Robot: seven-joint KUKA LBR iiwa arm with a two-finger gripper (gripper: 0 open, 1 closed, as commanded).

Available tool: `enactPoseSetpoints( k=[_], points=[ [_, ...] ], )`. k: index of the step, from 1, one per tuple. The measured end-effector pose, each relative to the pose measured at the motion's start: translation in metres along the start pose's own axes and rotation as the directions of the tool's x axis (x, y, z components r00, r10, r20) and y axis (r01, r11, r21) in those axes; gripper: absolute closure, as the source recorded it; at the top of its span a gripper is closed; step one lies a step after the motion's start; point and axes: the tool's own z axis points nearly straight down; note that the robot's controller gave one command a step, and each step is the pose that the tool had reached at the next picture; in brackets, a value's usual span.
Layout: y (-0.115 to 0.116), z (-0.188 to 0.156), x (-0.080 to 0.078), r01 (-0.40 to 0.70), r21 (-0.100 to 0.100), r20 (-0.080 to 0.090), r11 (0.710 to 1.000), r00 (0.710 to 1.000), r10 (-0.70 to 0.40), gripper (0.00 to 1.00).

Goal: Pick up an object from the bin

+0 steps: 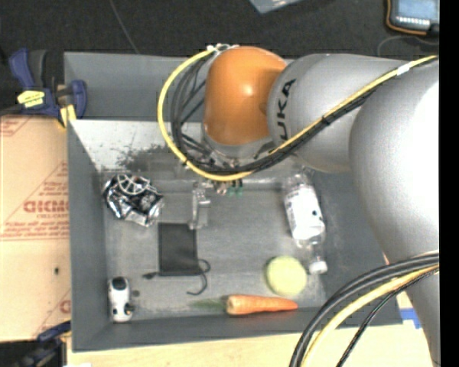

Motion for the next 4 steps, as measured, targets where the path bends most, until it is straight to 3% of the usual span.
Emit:
enactPoseSetpoints(
  k=[1, 2, 3, 4],
  points=[
    [0.011, 0.035, 0.012, 0.002, -0.003, 0.006, 1.000, 1.000, -0.002, 0.00],
    [0.012, 0.021, 0.023, -0.045, -0.002, 0.001, 0.999, 0.999, 0.045, 0.00],
    [0.010, 0.060, 0.043, -0.184, -0.006, 0.010, 0.983, 0.983, 0.184, 0.00],
    [0.008, 0.077, 0.065, -0.189, -0.002, 0.004, 0.982, 0.982, 0.189, 1.00]
  ],
)
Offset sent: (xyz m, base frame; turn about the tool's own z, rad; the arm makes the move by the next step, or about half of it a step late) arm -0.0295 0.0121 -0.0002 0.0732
